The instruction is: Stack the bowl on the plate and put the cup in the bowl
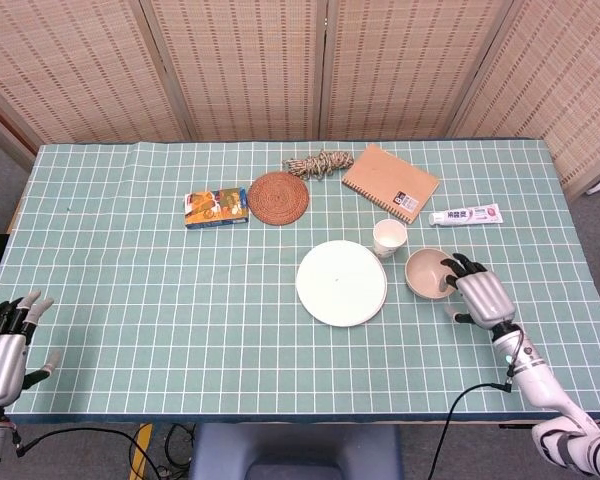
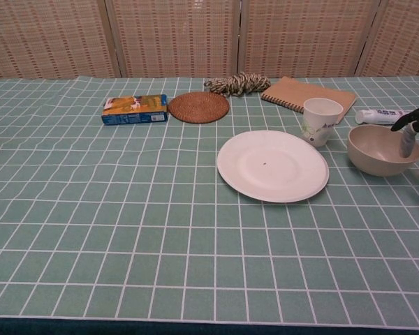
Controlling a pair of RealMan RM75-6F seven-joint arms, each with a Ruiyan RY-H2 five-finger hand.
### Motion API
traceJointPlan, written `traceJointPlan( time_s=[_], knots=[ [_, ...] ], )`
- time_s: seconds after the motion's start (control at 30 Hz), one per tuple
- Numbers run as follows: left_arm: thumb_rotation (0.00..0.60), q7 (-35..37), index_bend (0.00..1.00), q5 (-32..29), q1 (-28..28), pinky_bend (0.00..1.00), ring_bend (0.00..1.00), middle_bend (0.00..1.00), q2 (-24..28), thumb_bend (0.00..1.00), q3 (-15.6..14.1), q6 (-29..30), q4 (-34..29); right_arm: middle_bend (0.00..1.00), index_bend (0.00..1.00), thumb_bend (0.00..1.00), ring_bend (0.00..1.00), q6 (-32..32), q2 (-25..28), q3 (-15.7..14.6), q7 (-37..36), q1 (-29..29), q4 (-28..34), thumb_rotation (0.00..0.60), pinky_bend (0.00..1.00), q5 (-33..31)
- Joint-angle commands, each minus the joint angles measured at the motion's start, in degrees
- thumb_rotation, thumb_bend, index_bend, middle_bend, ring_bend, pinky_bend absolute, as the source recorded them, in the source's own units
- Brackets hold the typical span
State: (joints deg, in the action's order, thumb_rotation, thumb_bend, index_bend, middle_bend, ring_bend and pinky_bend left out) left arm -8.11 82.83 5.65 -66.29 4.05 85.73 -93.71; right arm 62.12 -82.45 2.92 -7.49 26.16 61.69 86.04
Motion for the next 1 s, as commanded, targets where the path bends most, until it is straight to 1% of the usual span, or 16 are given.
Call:
traceJointPlan(
  time_s=[0.03, 0.2, 0.43, 0.57, 0.8, 1.0],
  knots=[
    [0.600, 0.01, 0.15, 0.05, 0.03, 0.09, 0.10, 0.10, -0.02, 0.29, -0.03, -0.06, 0.05, 0.19, 0.45, 0.27, 0.08, -0.47, -0.72, 0.38, -0.30, 0.60, -0.96, 0.600, 0.24, -0.31],
    [0.600, 0.07, 0.16, -0.03, -0.11, 0.09, 0.10, 0.10, 0.00, 0.29, -0.06, 0.06, 0.08, 0.21, 0.47, 0.32, 0.08, -1.64, -1.67, 0.18, -0.52, 1.50, -2.46, 0.600, 0.24, -0.25],
    [0.600, 0.08, 0.16, 0.08, -0.20, 0.09, 0.10, 0.10, 0.04, 0.29, -0.12, 0.16, 0.12, 0.23, 0.51, 0.41, 0.08, -1.42, -2.89, 0.10, -1.10, 1.92, -4.09, 0.600, 0.24, -0.09],
    [0.600, 0.15, 0.16, 0.01, -0.20, 0.09, 0.10, 0.10, 0.09, 0.29, -0.05, 0.17, 0.12, 0.25, 0.54, 0.41, 0.09, -1.00, -3.20, 0.02, -1.56, 1.89, -4.77, 0.600, 0.24, -0.02],
    [0.600, 0.20, 0.16, 0.03, -0.10, 0.09, 0.10, 0.10, 0.14, 0.29, 0.00, 0.02, 0.11, 0.28, 0.58, 0.43, 0.11, 3.43, -2.42, -0.19, -0.93, 0.95, -3.86, 0.600, 0.24, 1.59],
    [0.600, 0.28, 0.16, 0.23, 0.14, 0.09, 0.10, 0.10, 0.23, 0.29, 0.21, 0.01, -0.01, 0.29, 0.60, 0.44, 0.12, 8.07, 1.03, -0.39, 1.88, -0.03, 0.75, 0.600, 0.24, 3.68]
  ],
)
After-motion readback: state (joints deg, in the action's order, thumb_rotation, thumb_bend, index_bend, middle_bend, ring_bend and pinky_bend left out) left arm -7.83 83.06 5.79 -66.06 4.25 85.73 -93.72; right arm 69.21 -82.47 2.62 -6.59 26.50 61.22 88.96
